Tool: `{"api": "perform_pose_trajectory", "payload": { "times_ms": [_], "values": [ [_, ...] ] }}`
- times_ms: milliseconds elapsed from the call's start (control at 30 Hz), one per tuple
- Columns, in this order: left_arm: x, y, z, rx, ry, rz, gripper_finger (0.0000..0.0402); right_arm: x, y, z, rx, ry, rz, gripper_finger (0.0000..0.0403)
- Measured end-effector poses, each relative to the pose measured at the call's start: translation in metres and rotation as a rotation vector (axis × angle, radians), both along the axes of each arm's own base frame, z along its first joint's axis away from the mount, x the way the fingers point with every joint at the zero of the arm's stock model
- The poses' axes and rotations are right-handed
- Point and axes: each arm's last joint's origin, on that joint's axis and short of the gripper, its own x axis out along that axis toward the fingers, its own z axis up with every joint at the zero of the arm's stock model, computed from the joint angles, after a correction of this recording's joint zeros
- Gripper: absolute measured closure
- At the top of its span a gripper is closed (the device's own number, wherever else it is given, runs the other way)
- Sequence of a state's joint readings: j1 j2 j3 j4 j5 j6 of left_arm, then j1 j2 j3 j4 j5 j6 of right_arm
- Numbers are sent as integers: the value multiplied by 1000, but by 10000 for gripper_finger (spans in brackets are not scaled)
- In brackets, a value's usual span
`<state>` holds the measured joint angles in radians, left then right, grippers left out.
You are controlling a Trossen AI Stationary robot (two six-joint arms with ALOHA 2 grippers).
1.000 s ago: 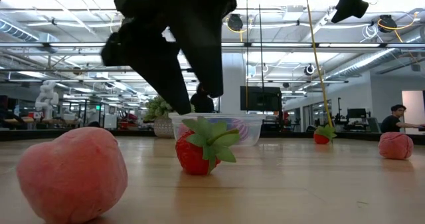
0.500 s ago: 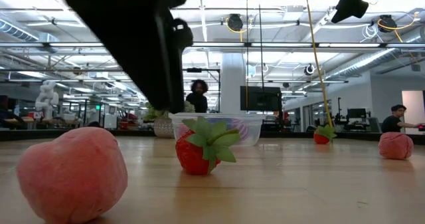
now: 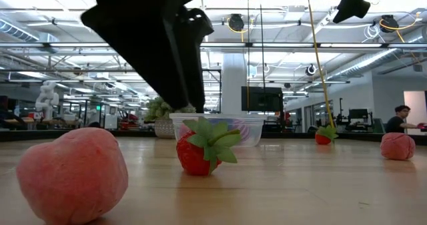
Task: Pick and placing Produce into tupperware
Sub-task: Put the bottom strawberry into the bin
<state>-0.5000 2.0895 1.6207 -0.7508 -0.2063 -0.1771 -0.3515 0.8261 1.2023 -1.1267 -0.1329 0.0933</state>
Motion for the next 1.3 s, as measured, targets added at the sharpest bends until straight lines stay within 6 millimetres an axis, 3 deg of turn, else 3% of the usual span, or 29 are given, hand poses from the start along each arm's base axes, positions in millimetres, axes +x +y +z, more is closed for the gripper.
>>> {"api": "perform_pose_trajectory", "payload": {
  "times_ms": [533,1300],
  "values": [
    [7,-4,-33,-3,68,-47,208,4,-2,0,-4,-8,-1,209],
    [17,-7,-47,-42,26,-19,211,16,-6,-3,0,8,2,209]
  ]
}}
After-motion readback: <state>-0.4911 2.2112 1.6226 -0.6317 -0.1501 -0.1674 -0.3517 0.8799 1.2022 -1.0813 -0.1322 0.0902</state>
